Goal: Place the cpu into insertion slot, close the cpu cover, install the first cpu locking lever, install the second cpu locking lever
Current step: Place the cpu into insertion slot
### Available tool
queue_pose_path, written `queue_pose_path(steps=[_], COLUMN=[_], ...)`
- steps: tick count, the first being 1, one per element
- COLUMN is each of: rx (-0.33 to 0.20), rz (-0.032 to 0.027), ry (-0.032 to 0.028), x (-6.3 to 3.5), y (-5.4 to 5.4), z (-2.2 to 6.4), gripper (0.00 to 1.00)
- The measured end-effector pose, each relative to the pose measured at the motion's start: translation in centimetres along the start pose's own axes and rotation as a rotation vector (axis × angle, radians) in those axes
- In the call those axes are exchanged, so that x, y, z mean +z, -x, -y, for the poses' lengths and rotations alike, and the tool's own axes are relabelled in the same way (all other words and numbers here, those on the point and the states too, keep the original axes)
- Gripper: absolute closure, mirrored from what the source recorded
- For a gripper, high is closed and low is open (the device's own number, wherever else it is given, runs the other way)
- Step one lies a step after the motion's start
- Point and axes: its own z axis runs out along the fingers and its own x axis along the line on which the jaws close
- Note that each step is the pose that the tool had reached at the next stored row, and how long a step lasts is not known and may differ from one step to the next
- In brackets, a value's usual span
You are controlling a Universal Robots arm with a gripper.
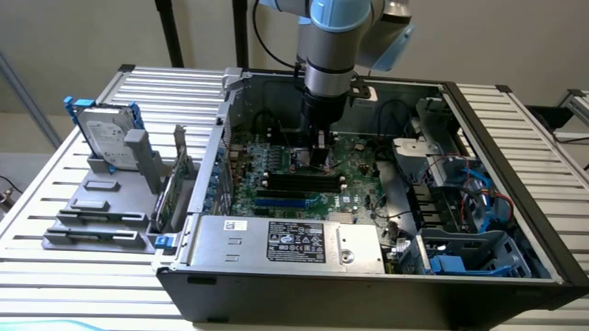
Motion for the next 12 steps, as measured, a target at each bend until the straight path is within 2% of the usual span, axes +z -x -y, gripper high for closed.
queue_pose_path(steps=[9,10,11,12], rx=[0.000,0.000,0.000,0.000], rz=[-0.0004,-0.0004,-0.0001,-0.0003], ry=[0.0003,0.0004,0.0004,0.0003], x=[0.06,0.07,0.07,0.07], y=[-0.01,-0.01,-0.01,-0.01], z=[-0.01,-0.01,-0.01,-0.01], gripper=[0.46,0.44,0.38,0.38])
